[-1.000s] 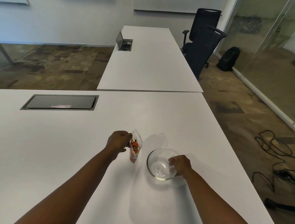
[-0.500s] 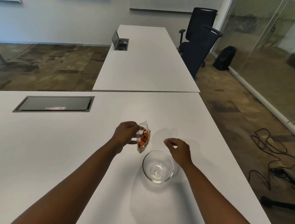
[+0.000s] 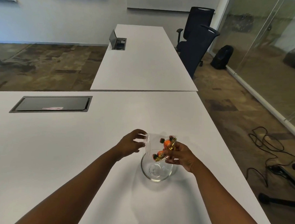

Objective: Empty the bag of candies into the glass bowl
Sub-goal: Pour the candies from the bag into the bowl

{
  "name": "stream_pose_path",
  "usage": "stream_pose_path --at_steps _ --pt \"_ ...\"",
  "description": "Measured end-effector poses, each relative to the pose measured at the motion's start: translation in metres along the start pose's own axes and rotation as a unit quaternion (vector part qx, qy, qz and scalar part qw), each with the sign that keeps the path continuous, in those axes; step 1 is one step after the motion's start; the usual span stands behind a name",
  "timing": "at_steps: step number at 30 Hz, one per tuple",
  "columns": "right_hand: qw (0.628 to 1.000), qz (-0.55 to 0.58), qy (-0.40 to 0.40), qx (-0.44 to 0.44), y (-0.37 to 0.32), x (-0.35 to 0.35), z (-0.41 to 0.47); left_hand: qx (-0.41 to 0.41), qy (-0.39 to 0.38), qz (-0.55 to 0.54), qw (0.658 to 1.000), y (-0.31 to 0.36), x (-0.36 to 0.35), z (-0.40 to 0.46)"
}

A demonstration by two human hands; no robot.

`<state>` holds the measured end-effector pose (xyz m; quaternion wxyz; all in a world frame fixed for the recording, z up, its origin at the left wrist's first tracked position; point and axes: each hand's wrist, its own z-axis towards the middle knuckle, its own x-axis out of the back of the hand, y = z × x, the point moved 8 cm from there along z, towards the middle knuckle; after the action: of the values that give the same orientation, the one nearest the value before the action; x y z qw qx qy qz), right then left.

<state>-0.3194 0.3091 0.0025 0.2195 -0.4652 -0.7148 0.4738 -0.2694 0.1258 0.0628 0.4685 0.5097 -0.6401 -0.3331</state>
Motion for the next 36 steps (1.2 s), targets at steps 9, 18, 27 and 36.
stream_pose_path --at_steps 9,18,27,36 --pt "0.972 -0.227 0.043 0.043 -0.006 0.006 0.002 -0.023 0.061 0.235 0.970 -0.030 -0.015 -0.004" --pt "0.912 -0.404 0.027 0.070 -0.024 -0.006 -0.001 0.001 0.102 0.280 0.955 -0.046 -0.013 -0.009" --pt "0.904 -0.423 0.018 0.061 -0.035 -0.011 -0.004 0.012 0.107 0.284 0.953 -0.046 -0.013 -0.009" --pt "0.912 -0.403 0.029 0.073 -0.047 -0.012 -0.009 0.024 0.090 0.268 0.959 -0.044 -0.013 -0.011"
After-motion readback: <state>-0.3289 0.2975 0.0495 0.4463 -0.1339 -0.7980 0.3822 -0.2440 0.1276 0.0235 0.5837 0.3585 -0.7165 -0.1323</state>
